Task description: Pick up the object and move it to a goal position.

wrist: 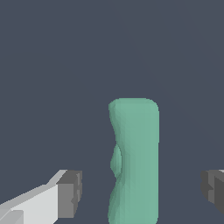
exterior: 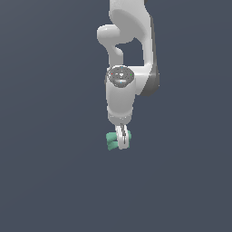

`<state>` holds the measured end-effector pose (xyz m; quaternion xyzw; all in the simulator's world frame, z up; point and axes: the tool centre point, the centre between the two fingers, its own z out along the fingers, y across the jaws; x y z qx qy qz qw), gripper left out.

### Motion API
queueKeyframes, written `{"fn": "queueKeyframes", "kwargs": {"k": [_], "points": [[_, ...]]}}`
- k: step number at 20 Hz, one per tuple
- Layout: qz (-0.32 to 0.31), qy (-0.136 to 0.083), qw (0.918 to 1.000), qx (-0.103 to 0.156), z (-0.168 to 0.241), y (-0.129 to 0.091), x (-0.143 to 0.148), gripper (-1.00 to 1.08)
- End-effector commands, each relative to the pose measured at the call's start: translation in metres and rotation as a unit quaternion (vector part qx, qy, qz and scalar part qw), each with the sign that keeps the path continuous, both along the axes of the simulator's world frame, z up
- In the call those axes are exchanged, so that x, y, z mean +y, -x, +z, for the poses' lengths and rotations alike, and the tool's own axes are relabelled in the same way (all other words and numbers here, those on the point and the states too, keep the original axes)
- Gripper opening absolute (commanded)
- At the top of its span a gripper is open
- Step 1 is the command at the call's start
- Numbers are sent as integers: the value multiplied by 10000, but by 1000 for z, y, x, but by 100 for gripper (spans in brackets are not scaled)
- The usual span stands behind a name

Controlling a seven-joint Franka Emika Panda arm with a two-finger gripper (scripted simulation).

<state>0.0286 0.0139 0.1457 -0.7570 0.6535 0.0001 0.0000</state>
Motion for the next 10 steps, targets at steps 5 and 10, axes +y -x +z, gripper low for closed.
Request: {"fn": "queueKeyframes", "kwargs": {"k": [5, 10], "points": [[-8, 1, 10000, 0, -15, 0, 0, 100], [-21, 2, 10000, 0, -41, 1, 0, 100]]}}
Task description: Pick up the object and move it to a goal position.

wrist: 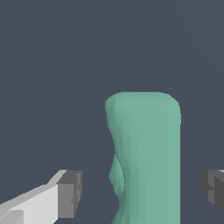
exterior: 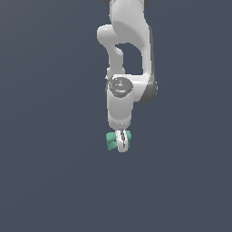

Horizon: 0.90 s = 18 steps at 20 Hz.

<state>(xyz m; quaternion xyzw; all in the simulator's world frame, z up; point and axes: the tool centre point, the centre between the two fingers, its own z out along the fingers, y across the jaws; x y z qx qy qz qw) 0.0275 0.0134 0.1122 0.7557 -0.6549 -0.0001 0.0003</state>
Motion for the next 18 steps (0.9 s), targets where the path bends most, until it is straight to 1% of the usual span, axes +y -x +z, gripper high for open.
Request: {"fn": "queueKeyframes", "kwargs": {"k": [1, 6, 7, 18], "points": [[-6, 0, 10000, -1, -11, 0, 0, 100], [-6, 0, 10000, -1, -17, -1, 0, 100], [-6, 0, 10000, -1, -17, -1, 0, -100], [-4, -2, 10000, -2, -16, -1, 1, -100]]}}
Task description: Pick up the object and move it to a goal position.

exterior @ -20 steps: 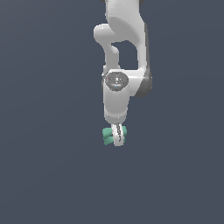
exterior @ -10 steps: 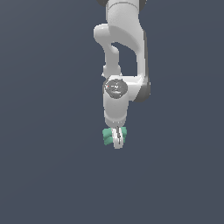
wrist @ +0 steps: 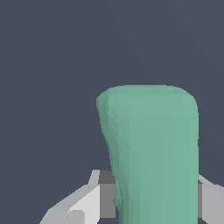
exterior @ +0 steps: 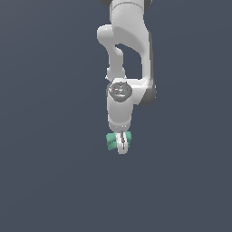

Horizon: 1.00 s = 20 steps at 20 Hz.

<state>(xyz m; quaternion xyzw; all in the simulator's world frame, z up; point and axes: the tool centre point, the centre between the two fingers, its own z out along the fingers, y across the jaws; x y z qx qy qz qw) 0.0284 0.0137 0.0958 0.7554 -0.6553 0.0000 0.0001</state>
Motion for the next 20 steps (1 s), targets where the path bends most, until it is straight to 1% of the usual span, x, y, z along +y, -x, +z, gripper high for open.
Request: {"fn": "queueKeyframes", "kwargs": {"k": [1, 6, 10, 15, 20], "points": [[2, -1, 10000, -1, 1, 0, 1, -100], [2, -1, 10000, -1, 7, 7, 5, -100], [3, -5, 10000, 0, 17, 18, 13, -100], [4, -8, 10000, 1, 37, 38, 29, -100], [4, -8, 10000, 1, 65, 67, 50, -100]]}}
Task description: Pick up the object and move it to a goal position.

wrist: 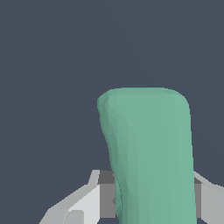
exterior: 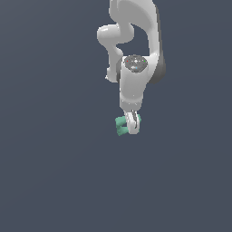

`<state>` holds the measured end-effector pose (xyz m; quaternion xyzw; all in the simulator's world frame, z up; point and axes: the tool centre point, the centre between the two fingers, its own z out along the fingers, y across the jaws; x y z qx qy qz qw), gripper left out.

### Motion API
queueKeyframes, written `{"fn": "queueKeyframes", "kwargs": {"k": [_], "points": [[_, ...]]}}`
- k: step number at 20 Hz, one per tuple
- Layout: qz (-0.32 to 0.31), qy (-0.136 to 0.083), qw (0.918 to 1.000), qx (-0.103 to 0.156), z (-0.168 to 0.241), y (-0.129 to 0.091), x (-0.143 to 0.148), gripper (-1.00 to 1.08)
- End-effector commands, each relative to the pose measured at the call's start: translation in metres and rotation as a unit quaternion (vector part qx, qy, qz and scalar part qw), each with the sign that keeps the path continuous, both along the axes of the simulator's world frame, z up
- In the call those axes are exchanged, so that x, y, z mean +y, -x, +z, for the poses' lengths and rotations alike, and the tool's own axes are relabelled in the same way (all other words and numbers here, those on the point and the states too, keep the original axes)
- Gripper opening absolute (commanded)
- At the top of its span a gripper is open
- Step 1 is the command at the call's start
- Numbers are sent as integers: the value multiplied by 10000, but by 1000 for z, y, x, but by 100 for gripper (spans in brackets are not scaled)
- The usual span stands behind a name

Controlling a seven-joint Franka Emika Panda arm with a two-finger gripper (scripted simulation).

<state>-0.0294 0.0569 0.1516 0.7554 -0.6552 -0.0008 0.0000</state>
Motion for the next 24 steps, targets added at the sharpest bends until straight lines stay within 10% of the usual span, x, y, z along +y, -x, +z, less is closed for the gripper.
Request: {"fn": "queueKeyframes", "kwargs": {"k": [1, 24], "points": [[3, -2, 10000, -5, 15, 15, 12, -100], [1, 8, 10000, -8, 101, 94, 76, -100]]}}
